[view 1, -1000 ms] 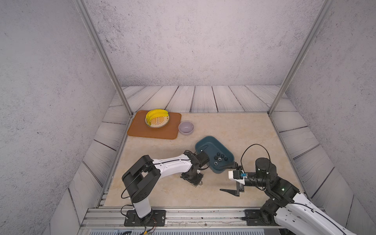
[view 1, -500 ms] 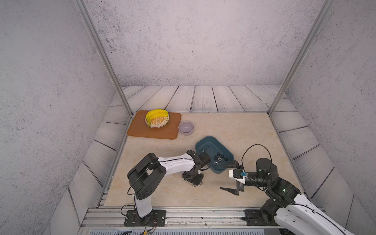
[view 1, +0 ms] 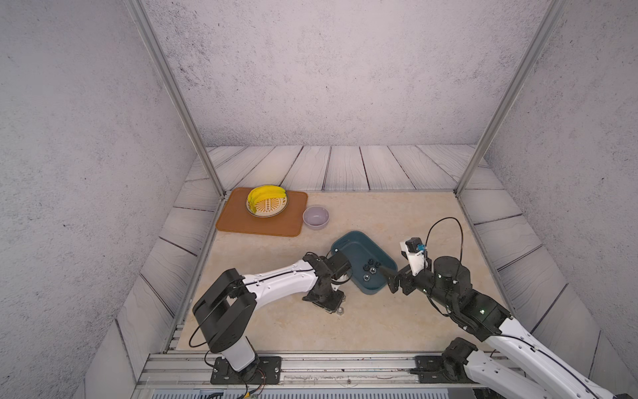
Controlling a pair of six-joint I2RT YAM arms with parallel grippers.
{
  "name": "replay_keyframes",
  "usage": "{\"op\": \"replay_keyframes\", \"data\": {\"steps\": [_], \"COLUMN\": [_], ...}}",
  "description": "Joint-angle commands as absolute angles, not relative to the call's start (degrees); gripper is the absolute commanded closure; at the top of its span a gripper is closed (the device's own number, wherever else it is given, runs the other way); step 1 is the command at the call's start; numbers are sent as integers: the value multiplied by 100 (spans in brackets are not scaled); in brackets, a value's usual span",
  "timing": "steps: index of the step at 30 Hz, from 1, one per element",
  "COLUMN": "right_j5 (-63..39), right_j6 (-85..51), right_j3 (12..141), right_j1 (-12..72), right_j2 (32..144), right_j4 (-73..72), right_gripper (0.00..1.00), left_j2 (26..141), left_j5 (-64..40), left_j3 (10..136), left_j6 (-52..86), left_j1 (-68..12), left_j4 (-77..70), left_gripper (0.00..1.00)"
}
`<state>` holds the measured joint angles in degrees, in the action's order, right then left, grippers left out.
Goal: Put the nuts on the desktop into the storage box
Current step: Pick up the nut from the center of the board.
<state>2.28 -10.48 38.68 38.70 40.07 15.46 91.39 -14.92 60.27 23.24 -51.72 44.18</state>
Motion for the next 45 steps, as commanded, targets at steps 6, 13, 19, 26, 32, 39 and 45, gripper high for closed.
{"op": "replay_keyframes", "data": {"steps": [6, 13, 19, 26, 32, 39, 45], "right_j5": [-335, -3377, -4270, -4375, -4309, -3777, -3803], "right_j6": [-1547, -767, -504, -281, 312, 395, 339], "right_j3": [3960, 3146, 2804, 2797, 2795, 2773, 2811], "right_j1": [3877, 3877, 3909, 4131, 4555, 4759, 4818], "right_j2": [3753, 3455, 3629, 3968, 4336, 4663, 4951], "right_j4": [1645, 197, -581, -1054, -1344, -1966, -2236], "right_gripper": [1, 1, 6, 8, 17, 28, 44], "left_j2": [7874, 6975, 6465, 6123, 6108, 6030, 5941], "left_j5": [-3100, -4262, -5153, -5413, -5433, -5399, -5450], "left_j3": [5542, 5189, 4767, 4558, 4486, 4462, 4377], "left_j6": [2785, 3341, 4298, 4994, 5161, 5155, 5249], "left_j1": [-4654, -4370, -4314, -4300, -4305, -4304, -4302], "left_j4": [3676, 2799, 1332, 409, 247, 320, 204], "left_gripper": [79, 80, 80, 82, 84, 85, 86]}}
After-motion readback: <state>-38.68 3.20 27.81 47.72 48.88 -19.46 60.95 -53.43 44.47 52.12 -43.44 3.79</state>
